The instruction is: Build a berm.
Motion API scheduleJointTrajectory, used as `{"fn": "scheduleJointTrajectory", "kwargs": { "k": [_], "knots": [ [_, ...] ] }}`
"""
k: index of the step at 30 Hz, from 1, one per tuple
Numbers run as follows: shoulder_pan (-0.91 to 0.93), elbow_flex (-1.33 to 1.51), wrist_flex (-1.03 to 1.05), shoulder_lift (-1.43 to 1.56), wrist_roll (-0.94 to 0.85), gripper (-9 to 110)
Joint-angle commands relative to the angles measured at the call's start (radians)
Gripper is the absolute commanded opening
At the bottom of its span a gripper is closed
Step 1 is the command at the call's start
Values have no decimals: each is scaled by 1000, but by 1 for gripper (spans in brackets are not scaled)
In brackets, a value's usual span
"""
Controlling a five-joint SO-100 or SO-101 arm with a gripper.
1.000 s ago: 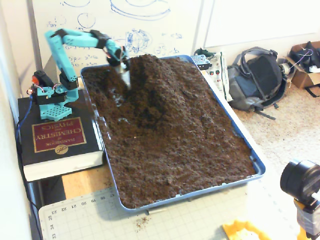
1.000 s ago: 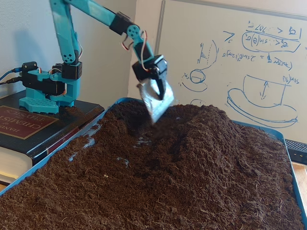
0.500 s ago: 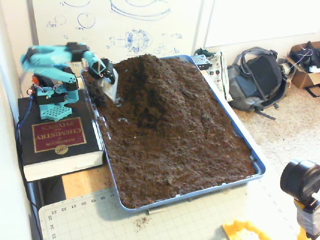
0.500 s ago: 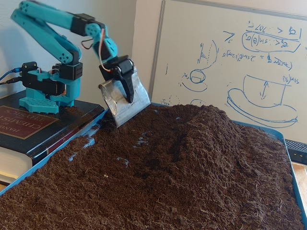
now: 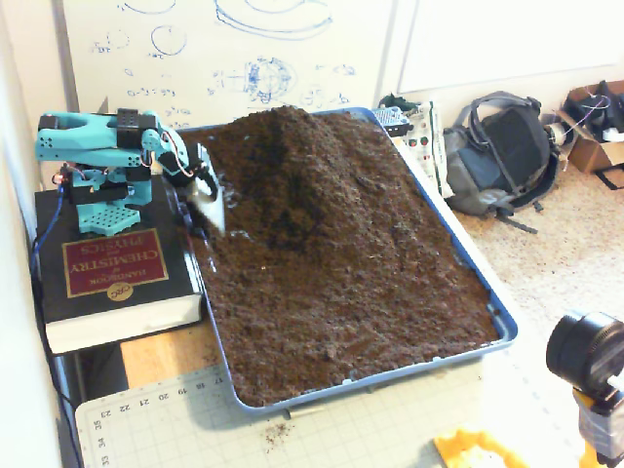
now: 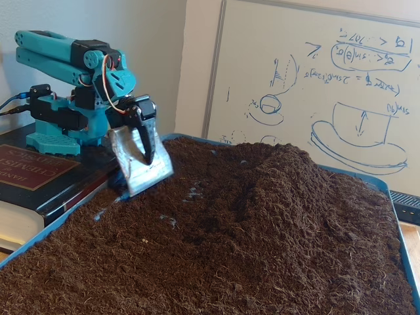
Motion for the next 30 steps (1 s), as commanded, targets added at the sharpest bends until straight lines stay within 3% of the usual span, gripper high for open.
{"fn": "scheduleJointTrajectory", "kwargs": {
  "k": [1, 5, 15, 30],
  "knots": [
    [2, -28, 126, 5, 77, 0],
    [0, -31, 242, 17, 117, 1],
    [2, -29, 229, 181, 120, 1],
    [2, -29, 229, 186, 120, 1]
  ]
}}
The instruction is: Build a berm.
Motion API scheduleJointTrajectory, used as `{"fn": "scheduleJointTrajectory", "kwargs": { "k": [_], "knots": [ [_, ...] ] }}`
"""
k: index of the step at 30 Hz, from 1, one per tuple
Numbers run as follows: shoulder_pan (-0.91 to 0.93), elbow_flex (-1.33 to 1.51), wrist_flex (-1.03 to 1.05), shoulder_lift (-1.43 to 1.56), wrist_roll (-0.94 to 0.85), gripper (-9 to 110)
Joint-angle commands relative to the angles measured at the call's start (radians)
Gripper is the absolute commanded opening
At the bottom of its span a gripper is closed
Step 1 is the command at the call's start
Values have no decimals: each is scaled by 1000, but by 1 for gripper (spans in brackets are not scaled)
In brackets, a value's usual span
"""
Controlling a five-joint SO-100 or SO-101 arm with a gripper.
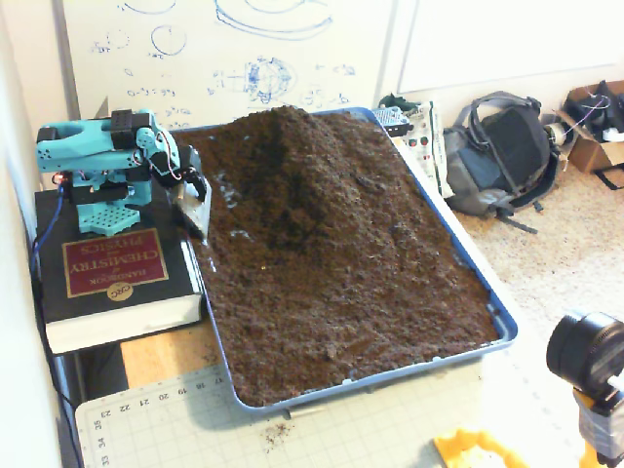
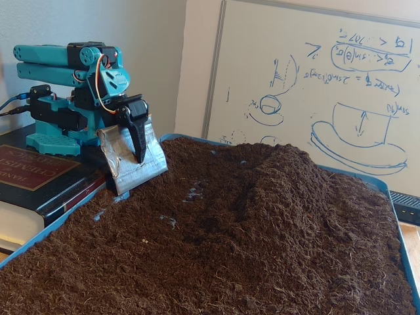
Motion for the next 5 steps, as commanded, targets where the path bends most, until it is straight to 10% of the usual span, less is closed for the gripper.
{"fn": "scheduleJointTrajectory", "kwargs": {
  "k": [1, 5],
  "knots": [
    [2, -29, 5, 3, 9, 1],
    [2, -29, 5, 3, 9, 1]
  ]
}}
